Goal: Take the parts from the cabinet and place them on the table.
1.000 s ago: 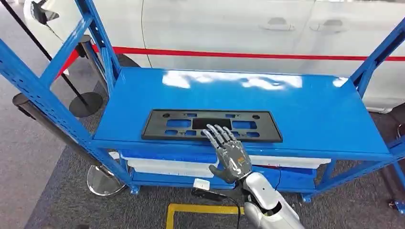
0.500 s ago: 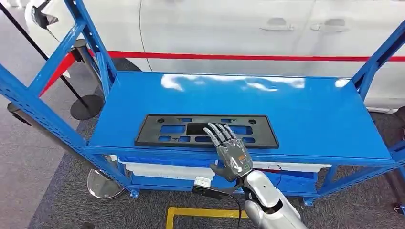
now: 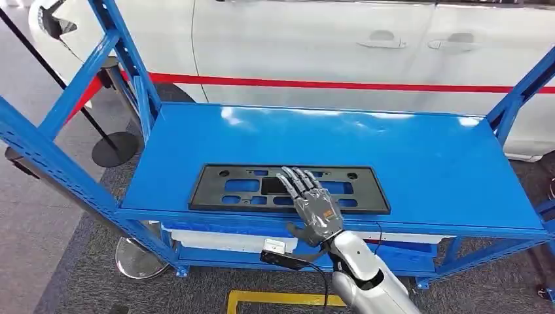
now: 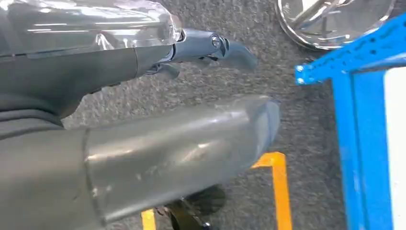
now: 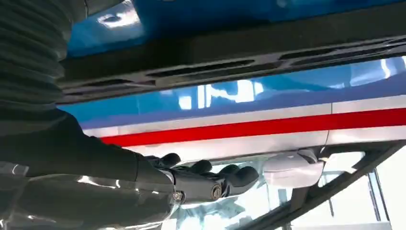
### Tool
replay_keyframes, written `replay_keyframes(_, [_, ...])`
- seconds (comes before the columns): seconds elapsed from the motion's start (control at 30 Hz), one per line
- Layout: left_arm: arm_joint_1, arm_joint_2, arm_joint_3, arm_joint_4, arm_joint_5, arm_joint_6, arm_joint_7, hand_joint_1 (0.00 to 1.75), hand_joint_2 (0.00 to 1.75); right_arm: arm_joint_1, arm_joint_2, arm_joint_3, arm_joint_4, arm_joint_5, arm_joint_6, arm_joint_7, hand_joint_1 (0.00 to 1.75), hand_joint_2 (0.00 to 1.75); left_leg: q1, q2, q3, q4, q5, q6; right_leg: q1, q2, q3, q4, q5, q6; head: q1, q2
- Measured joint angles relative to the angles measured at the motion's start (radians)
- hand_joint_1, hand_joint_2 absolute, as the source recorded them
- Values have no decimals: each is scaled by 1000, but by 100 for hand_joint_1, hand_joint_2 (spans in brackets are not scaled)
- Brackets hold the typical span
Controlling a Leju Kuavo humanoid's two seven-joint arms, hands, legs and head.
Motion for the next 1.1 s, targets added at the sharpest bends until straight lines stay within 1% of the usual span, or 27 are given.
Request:
replay_keyframes(0.03, [-1, 0, -3, 0, 0, 0, 0, 0, 0, -7, 0, 0, 2, 4, 3, 4, 0, 175, 0, 1, 0, 0, -1, 7, -1, 0, -29, 59, -34, 5, 3, 0])
replay_keyframes(0.1, [-2, 0, -11, 0, 0, 0, 0, 0, 0, -12, 0, 0, 9, 8, 7, 9, 0, 175, -1, 1, 0, 0, -3, 11, -7, 0, -115, 223, -102, 11, 3, 0])
replay_keyframes(0.13, [-2, 0, -13, 0, 0, 0, 0, 0, 0, -11, 0, 0, 12, 8, 9, 11, 0, 175, -1, 1, 0, 0, -4, 12, -7, 0, -150, 282, -113, 12, 3, 0])
replay_keyframes(0.17, [-2, -1, -13, 0, 0, 0, 0, 0, 0, -11, 0, 0, 16, 9, 9, 12, 0, 175, -1, 0, 1, 0, -5, 12, -8, 0, -162, 290, -98, 12, 3, 0])
replay_keyframes(0.2, [-2, -2, -13, 0, 0, 0, 0, 0, 0, -13, 0, 0, 19, 10, 10, 13, 0, 175, -1, -1, 4, 0, -6, 11, -8, 0, -150, 251, -59, 9, 3, 0])
replay_keyframes(0.23, [-2, -2, -14, 0, 2, 0, 0, 0, 0, -16, 0, 0, 21, 13, 11, 17, 0, 175, -2, -3, 8, 0, -8, 10, -8, 0, -117, 172, -7, 4, 3, 0])
replay_keyframes(0.27, [-2, -2, -14, 0, 3, 0, 0, 0, 0, -20, 0, 0, 23, 19, 12, 24, 99, 175, -3, -4, 12, 0, -10, 8, -6, 0, -75, 80, 43, -3, 3, 0])
replay_keyframes(0.3, [-3, -4, -15, 0, 3, 0, 0, 0, 0, -28, 0, 0, 25, 27, 14, 29, 148, 175, -2, -4, 14, -1, -12, 6, -2, 0, -41, -2, 72, -14, 3, 0])
replay_keyframes(0.33, [-5, -6, -16, 0, 3, 0, 0, 0, 0, -38, 0, 1, 29, 33, 21, 37, 159, 175, -10, -3, 10, 3, -14, 0, 5, -1, -33, -17, 61, -20, 1, 0])
replay_keyframes(0.37, [-6, -5, -18, 0, 3, 0, 3, 0, 0, -49, 2, 2, 33, 42, 31, 44, 161, 175, -5, -3, 6, 1, -12, -5, 5, -1, -35, -22, 60, -19, 5, 0])
replay_keyframes(0.43, [-8, -7, -25, 0, 3, -1, 7, 0, 0, -68, 4, 5, 47, 54, 52, 58, 161, 175, -3, -3, 8, -4, -10, -16, 8, 2, -37, -23, 60, -20, 5, 0])
replay_keyframes(0.47, [-12, -8, -29, -1, 3, -1, 9, 0, 0, -82, 5, 7, 56, 61, 61, 62, 161, 175, -10, -2, 11, -5, -12, -25, -1, 3, -30, -38, 67, -26, 4, 0])
replay_keyframes(0.5, [-13, -7, -32, -2, 3, 0, 11, 0, 0, -94, 10, 8, 65, 65, 70, 68, 161, 175, -4, -1, 5, 16, -26, -26, -4, -2, -23, -47, 70, -28, 6, 0])
replay_keyframes(0.53, [-15, -7, -34, -2, 3, 0, 13, 0, 0, -110, 13, 10, 77, 68, 80, 73, 161, 175, -4, -1, -15, 61, -58, -27, -6, -3, -21, -48, 70, -33, 2, 0])
replay_keyframes(0.6, [-21, -7, -36, -3, 3, 0, 18, 0, 0, -137, 16, 21, 105, 80, 107, 83, 161, 175, -3, 0, -86, 214, -130, -34, -6, -4, -18, -47, 69, -36, -3, 0])
replay_keyframes(0.63, [-20, -7, -38, -3, 2, 0, 19, 0, 0, -145, 16, 24, 119, 83, 116, 87, 161, 175, -2, 0, -120, 284, -152, -38, -5, -4, -18, -46, 68, -37, -3, 0])
replay_keyframes(0.67, [-19, -7, -39, -3, 2, 0, 21, 0, 0, -149, 16, 25, 128, 84, 119, 89, 161, 175, -1, 0, -135, 308, -148, -39, -5, -4, -17, -45, 67, -37, -4, 0])
replay_keyframes(0.7, [-20, -7, -39, -4, 2, 0, 20, 0, 0, -151, 16, 25, 135, 85, 122, 90, 161, 175, 1, 0, -125, 281, -121, -41, -6, -4, -16, -43, 64, -35, -3, 0])
replay_keyframes(0.73, [-20, -7, -39, -5, 2, 0, 21, 0, 0, -156, 16, 26, 140, 85, 123, 90, 159, 175, 2, 0, -93, 211, -74, -42, -7, -3, -13, -40, 61, -33, -4, 0])
replay_keyframes(0.77, [-20, -5, -39, -5, 2, 0, 21, 0, 0, -162, 18, 27, 145, 85, 122, 90, 157, 175, 3, 1, -48, 117, -23, -41, -8, -2, -11, -35, 56, -29, -4, 0])
replay_keyframes(0.8, [-21, -5, -39, -6, 2, 0, 21, 0, 0, -170, 19, 27, 147, 85, 123, 91, 161, 175, 4, 2, -14, 42, 11, -40, -9, -1, -9, -28, 50, -24, -4, 0])
replay_keyframes(0.83, [-21, -5, -39, -6, 2, 0, 22, 0, 0, -182, 19, 28, 153, 85, 124, 93, 159, 175, -1, 1, 1, 19, -11, -39, -1, 0, -16, -20, 44, -17, -5, 0])
replay_keyframes(0.87, [-23, -5, -39, -7, 2, 0, 22, 0, 0, -191, 19, 29, 156, 86, 130, 95, 157, 175, -2, -1, -1, 14, -10, -29, -1, 2, -22, -15, 44, -15, -5, 0])
replay_keyframes(0.93, [-22, -6, -39, -9, 2, -2, 23, 0, 0, -203, 19, 31, 166, 88, 148, 96, 152, 175, -3, -1, -4, 14, -10, -22, -1, 2, -20, -19, 47, -8, -3, 0])
replay_keyframes(1.0, [-25, -6, -40, -11, 1, -2, 23, 0, 0, -219, 18, 34, 175, 91, 162, 99, 148, 175, 4, 2, 2, 4, -3, -7, -5, 2, -22, -9, 35, 2, -3, 0])
replay_keyframes(1.03, [-27, -6, -40, -11, 1, -2, 23, 0, 0, -230, 18, 36, 183, 94, 170, 100, 147, 175, 4, 2, 3, 2, -3, -1, -5, 1, -37, 25, 12, 8, 2, 0])
replay_keyframes(1.1, [-29, -6, -40, -12, 1, -2, 23, 0, 0, -242, 16, 40, 198, 95, 182, 102, 155, 175, 4, 4, 1, 2, -2, 5, -9, 1, -106, 164, -57, 16, 3, 0])
